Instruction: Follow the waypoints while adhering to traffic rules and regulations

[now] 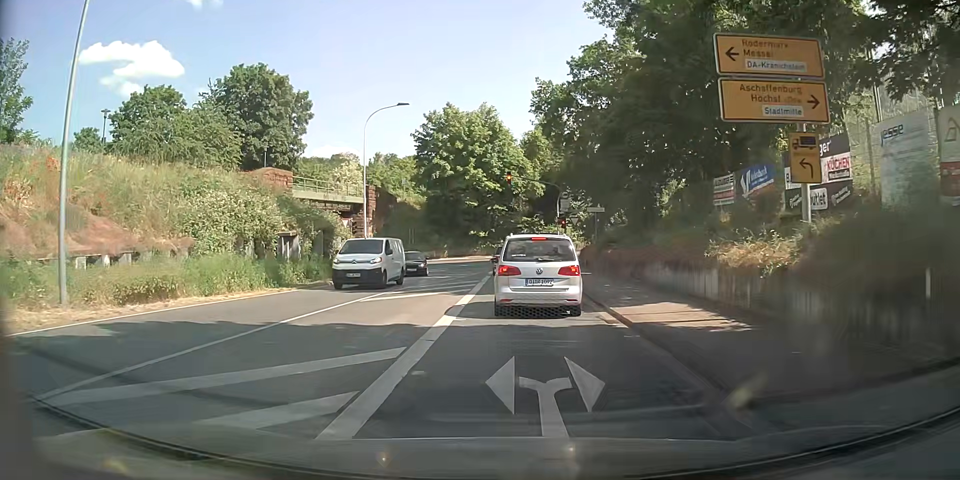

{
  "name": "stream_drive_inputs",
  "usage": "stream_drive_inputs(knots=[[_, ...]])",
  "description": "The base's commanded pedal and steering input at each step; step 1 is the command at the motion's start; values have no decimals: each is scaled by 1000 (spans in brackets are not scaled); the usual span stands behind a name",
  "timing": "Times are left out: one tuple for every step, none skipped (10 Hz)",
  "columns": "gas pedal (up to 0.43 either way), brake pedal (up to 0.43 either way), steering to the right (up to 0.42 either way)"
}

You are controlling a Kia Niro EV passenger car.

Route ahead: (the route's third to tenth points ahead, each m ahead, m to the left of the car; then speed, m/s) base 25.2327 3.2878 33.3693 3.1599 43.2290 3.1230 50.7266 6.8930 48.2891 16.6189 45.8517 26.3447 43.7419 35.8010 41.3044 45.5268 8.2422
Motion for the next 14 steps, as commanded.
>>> stream_drive_inputs(knots=[[0, 110, -3], [0, 122, -2], [0, 128, -3], [0, 134, -3], [0, 152, 0], [0, 177, 1], [0, 195, 1], [0, 207, 3], [0, 213, 5], [0, 213, 7], [0, 220, 6], [0, 226, 5], [0, 226, 5], [0, 238, 5]])
